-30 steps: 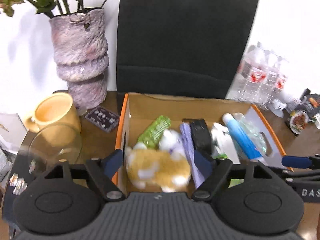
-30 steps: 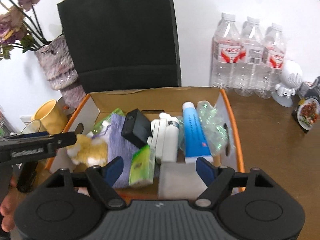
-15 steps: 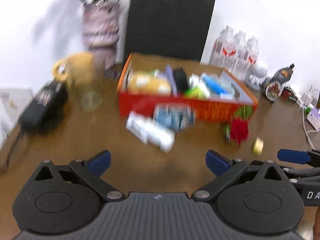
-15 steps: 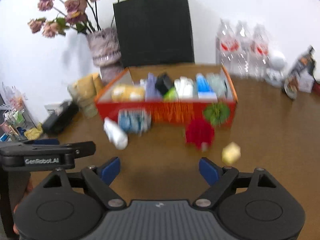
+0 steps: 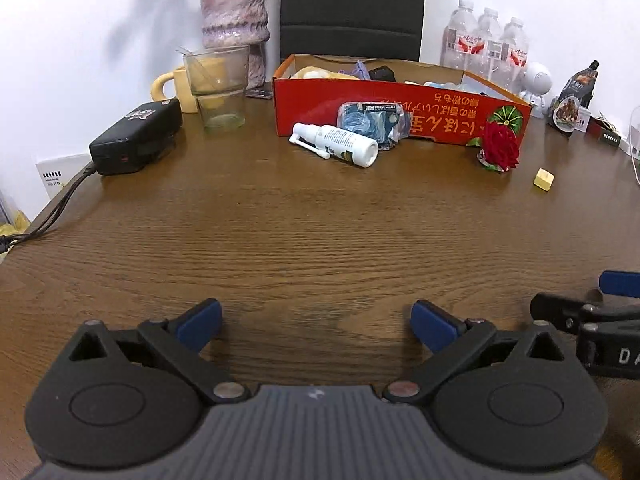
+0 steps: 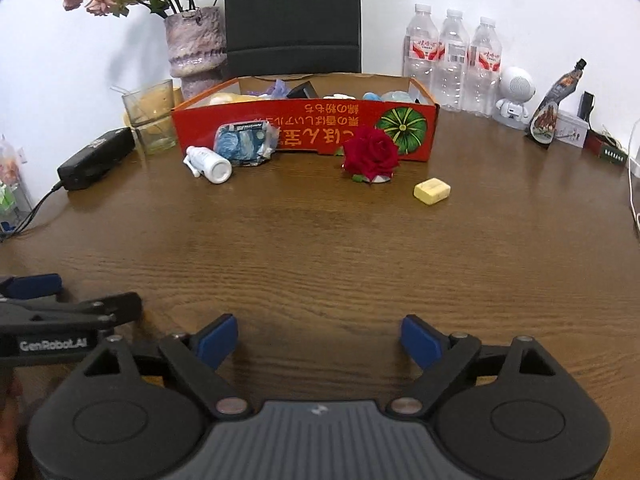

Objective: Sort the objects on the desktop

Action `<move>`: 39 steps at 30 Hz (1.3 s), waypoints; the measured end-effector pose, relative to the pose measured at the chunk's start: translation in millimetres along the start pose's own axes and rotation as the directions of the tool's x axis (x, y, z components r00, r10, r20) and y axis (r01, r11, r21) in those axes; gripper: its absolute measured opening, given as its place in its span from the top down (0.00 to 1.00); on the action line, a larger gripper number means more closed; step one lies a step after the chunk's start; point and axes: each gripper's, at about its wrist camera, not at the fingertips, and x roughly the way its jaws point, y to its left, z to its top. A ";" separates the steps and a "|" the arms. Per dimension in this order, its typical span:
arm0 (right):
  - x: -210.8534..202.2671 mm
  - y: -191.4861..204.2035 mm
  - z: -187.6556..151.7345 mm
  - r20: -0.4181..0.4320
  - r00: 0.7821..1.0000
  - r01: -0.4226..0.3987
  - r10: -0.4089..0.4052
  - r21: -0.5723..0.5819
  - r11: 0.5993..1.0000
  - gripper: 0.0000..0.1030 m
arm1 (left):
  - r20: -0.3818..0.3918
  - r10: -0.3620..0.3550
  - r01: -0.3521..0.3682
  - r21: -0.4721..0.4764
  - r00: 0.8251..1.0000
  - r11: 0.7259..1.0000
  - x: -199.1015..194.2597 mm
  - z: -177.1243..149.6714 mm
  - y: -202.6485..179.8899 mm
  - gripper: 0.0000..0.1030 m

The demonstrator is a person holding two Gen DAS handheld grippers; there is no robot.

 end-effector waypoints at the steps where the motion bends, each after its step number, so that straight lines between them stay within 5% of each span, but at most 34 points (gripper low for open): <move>1: -0.2 0.8 -2.1 0.002 1.000 0.003 -0.003 -0.002 1.000 0.07 | 0.002 0.001 -0.001 -0.001 1.000 1.000 -0.3 -0.7 -0.2 0.00; 5: 2.5 7.6 -8.8 0.035 0.999 0.041 -0.040 -0.035 0.999 0.00 | 0.011 0.002 -0.002 0.002 1.000 1.000 0.4 -2.8 -0.8 0.00; 39: 7.2 5.5 -8.1 0.050 0.996 0.075 -0.075 0.018 0.997 0.00 | 0.031 -0.007 0.006 0.005 1.000 1.000 0.9 -5.8 0.3 0.00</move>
